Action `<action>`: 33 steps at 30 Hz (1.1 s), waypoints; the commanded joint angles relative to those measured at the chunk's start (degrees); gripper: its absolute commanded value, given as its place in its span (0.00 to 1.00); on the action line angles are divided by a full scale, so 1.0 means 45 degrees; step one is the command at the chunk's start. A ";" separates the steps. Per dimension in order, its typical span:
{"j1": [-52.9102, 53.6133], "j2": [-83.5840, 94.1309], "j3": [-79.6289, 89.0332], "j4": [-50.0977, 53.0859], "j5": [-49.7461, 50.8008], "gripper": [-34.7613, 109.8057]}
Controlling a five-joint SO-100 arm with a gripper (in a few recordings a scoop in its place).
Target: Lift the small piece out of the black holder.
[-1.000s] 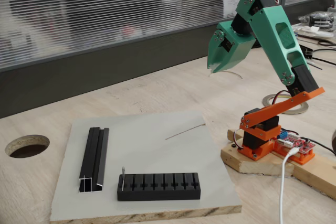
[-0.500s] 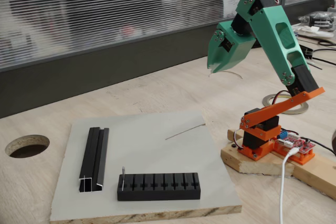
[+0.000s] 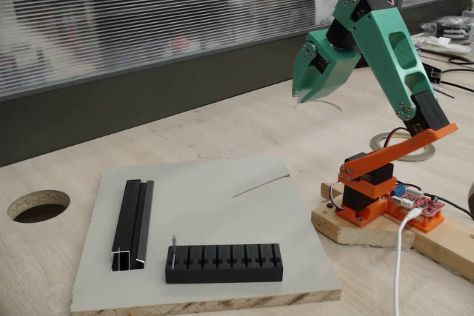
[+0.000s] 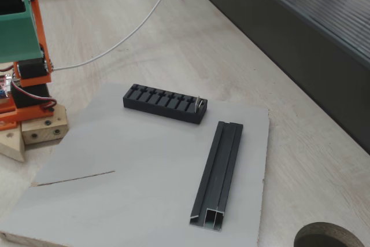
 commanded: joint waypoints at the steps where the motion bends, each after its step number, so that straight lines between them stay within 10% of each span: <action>1: 0.0156 0.0410 -0.0137 0.0215 -0.0098 0.31; 20: -0.0156 -0.0234 -0.0137 -0.0039 -0.0020 0.31; 33: -0.7617 -0.4473 -0.0293 -0.0586 -0.0020 0.31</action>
